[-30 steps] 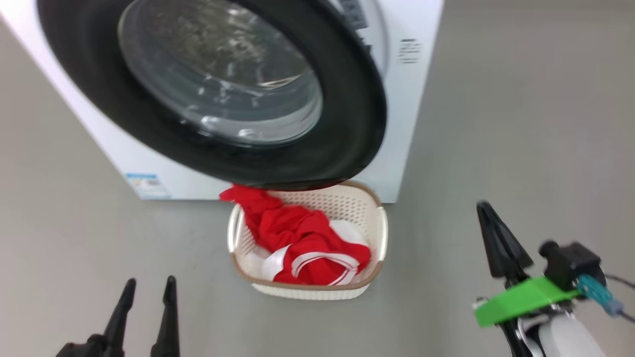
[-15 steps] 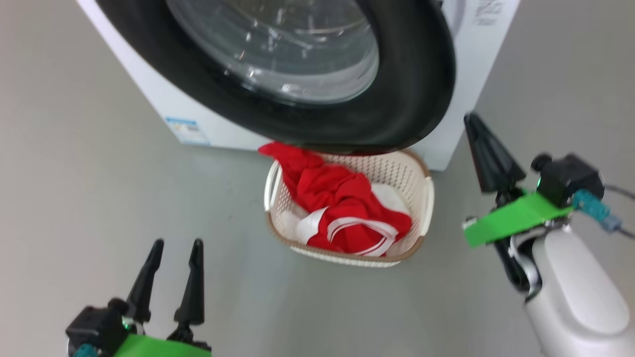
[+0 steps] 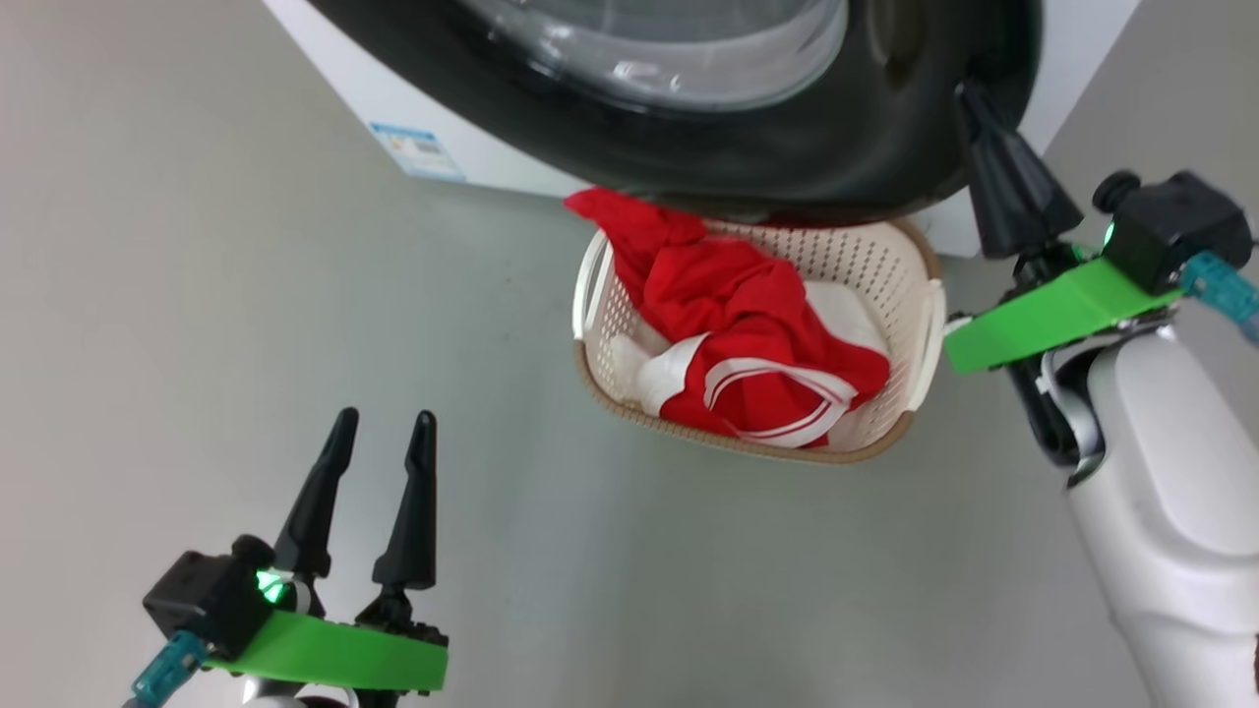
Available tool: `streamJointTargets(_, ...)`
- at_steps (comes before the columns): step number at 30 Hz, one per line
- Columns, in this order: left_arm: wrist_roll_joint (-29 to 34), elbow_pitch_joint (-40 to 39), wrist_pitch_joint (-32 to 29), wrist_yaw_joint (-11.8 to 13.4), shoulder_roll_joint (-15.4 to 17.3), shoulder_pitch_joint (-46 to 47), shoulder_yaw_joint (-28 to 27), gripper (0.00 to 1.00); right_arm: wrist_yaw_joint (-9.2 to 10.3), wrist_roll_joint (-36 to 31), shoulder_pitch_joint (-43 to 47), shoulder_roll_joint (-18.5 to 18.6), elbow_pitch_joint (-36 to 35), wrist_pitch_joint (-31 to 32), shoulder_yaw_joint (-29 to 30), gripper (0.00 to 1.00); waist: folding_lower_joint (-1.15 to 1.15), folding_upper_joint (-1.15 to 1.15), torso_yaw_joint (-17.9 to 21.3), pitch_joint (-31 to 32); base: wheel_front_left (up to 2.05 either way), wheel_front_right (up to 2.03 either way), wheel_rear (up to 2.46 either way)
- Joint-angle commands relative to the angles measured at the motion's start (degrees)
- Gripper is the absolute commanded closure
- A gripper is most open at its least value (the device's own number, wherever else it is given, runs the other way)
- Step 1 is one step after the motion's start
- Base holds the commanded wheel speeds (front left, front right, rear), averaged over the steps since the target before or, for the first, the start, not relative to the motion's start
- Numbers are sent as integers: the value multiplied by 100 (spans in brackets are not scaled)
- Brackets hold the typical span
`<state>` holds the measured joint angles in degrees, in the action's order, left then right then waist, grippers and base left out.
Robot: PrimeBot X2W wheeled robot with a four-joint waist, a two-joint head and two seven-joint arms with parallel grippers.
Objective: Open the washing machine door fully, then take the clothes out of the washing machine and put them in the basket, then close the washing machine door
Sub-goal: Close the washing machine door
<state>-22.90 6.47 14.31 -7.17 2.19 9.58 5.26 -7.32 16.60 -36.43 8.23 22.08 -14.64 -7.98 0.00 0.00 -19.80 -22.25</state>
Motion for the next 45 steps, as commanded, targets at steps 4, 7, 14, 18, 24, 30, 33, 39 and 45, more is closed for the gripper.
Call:
streamJointTargets(4, -107, -184, 69, -32, 69, 243, -112, 0, -17, -61, -405, 57, -85, -36, 0, 100, 0, 0, -180, -396, 0, 0, 0)
streamJointTargets(7, -160, -222, 69, -32, 69, 347, -74, 0, -17, -88, -643, 93, -68, -36, 116, 100, 0, 0, -215, -569, 0, 0, 0)
streamJointTargets(14, -262, -283, 69, -32, 69, 559, 3, 0, -17, -125, -1110, 99, -35, -36, 479, 100, 0, 0, -293, -849, 0, 0, 0)
streamJointTargets(18, -297, -302, 69, -32, 69, 618, 11, 0, -17, -123, -1283, 78, -17, -36, 605, 100, 0, 0, -314, -926, 0, 0, 0)
streamJointTargets(24, -342, -329, 69, -32, 69, 694, 50, 0, -17, -119, -1546, 53, -22, -36, 783, 100, 0, 0, -365, -1042, 0, 0, 0)
streamJointTargets(30, -358, -322, 69, -32, 69, 736, 14, 0, -17, -120, -1556, 1, -37, -36, 666, 100, 0, 0, -341, -1062, 0, 0, 0)
streamJointTargets(33, -338, -280, 69, -32, 69, 704, -17, 0, -17, -114, -1338, -34, -66, -36, 557, 100, 0, 0, -293, -956, 0, 0, 0)
streamJointTargets(39, -231, -213, 69, -32, 69, 568, -148, 0, -17, -39, -753, -61, -130, -36, 281, 100, 0, 0, -119, -619, 0, 0, 0)
streamJointTargets(45, -69, -122, 69, -32, 69, 409, -276, 0, -17, 89, -91, -171, -225, -36, 173, 49, 0, 0, 96, -236, 0, 0, 0)
